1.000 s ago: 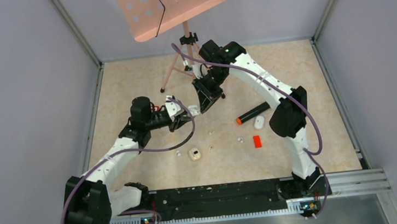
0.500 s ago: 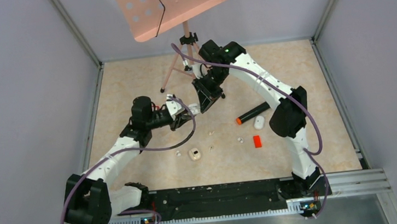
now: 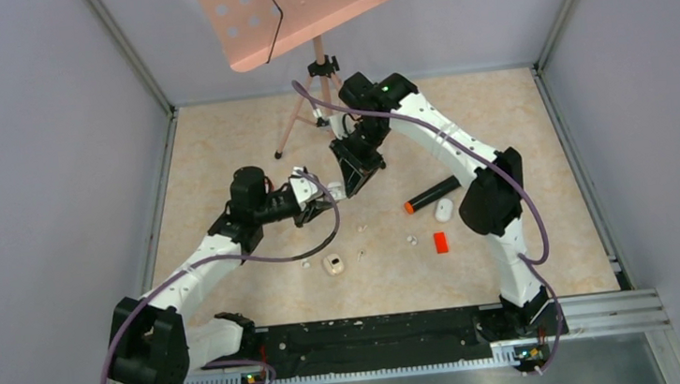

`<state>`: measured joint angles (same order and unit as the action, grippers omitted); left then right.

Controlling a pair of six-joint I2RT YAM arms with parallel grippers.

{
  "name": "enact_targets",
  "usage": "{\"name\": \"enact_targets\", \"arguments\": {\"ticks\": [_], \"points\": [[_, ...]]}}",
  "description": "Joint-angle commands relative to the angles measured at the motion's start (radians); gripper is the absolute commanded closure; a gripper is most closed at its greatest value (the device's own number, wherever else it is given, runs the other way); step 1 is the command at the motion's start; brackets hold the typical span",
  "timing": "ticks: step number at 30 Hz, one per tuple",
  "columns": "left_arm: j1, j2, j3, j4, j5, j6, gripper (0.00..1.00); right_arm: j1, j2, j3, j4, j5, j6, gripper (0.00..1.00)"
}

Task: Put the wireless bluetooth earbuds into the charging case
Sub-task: Place the earbud in the charging case.

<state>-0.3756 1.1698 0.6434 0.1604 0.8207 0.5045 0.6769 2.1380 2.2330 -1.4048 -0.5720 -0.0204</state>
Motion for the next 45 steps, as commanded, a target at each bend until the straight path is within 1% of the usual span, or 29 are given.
{"name": "enact_targets", "arguments": {"ticks": [1,18,28,31,37,41,43,45], "points": [[-0.026,-0.016,0.025,0.06,0.057,0.023,1.0,0.023,0.023,0.049,0.05,0.026,0.039,1.0],[-0.028,-0.006,0.01,0.15,0.026,-0.13,1.0,0.038,0.039,0.095,0.062,0.097,0.052,1.0],[-0.028,-0.005,-0.008,0.184,0.037,-0.165,1.0,0.038,0.039,0.106,0.065,0.112,0.05,0.98],[-0.028,-0.007,-0.016,0.191,0.031,-0.164,1.0,0.037,0.031,0.11,0.063,0.13,0.048,0.89],[-0.026,-0.004,-0.023,0.188,0.021,-0.177,1.0,0.038,-0.023,0.109,0.051,0.189,0.032,0.54],[-0.026,0.005,-0.039,0.251,0.035,-0.215,1.0,0.038,-0.071,0.098,0.039,0.218,0.026,0.46],[-0.026,0.016,-0.043,0.272,0.041,-0.232,1.0,0.038,-0.088,0.098,0.035,0.222,0.027,0.43],[-0.026,0.025,-0.047,0.296,0.04,-0.257,1.0,0.037,-0.103,0.105,0.025,0.219,-0.016,0.42]]}}
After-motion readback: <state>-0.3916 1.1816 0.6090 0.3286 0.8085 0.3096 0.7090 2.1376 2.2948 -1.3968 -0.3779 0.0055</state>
